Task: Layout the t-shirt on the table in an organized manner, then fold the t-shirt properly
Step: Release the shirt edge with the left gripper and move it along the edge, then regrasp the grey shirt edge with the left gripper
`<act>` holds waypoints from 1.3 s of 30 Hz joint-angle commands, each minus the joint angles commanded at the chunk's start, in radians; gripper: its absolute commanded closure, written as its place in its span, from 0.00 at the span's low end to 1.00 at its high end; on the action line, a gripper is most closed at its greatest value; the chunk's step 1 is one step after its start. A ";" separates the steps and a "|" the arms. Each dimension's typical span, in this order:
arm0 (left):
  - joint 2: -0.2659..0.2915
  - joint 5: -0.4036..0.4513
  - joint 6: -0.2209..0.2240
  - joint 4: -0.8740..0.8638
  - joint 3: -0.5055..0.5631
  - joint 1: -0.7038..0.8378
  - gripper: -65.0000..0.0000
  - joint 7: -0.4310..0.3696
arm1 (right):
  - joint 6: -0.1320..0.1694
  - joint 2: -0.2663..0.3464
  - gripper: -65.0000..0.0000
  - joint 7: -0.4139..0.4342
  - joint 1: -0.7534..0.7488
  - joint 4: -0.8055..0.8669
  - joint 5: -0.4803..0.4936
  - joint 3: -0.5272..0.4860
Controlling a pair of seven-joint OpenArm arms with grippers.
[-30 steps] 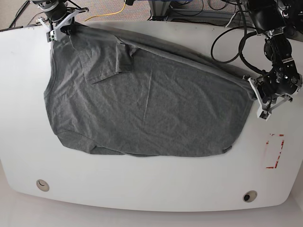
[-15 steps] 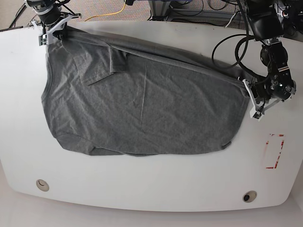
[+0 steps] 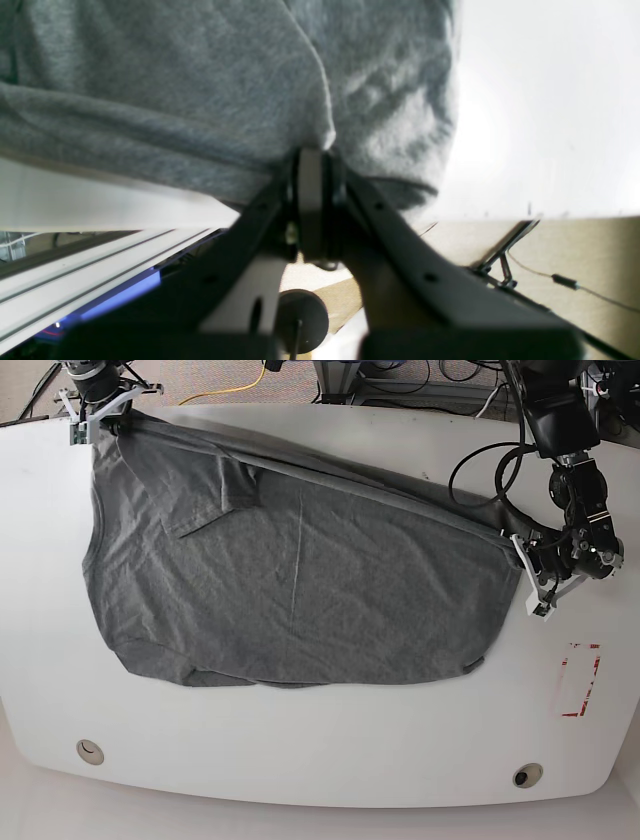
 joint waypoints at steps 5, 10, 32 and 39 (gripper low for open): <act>0.000 0.000 0.000 -0.002 0.020 0.000 0.97 0.000 | 0.000 -0.021 0.90 0.002 0.011 -0.014 -0.083 -0.005; 0.000 0.000 0.000 0.006 0.051 0.000 0.67 0.000 | 0.000 -0.029 0.55 0.002 0.035 -0.017 -0.092 0.003; 0.000 -0.008 -0.061 0.273 0.046 -0.046 0.21 0.003 | 0.000 -0.021 0.23 0.002 0.044 0.021 0.015 -0.002; -0.015 -0.006 -0.061 0.325 0.009 0.035 0.21 0.002 | 0.000 -0.028 0.23 0.002 0.057 0.008 0.006 -0.002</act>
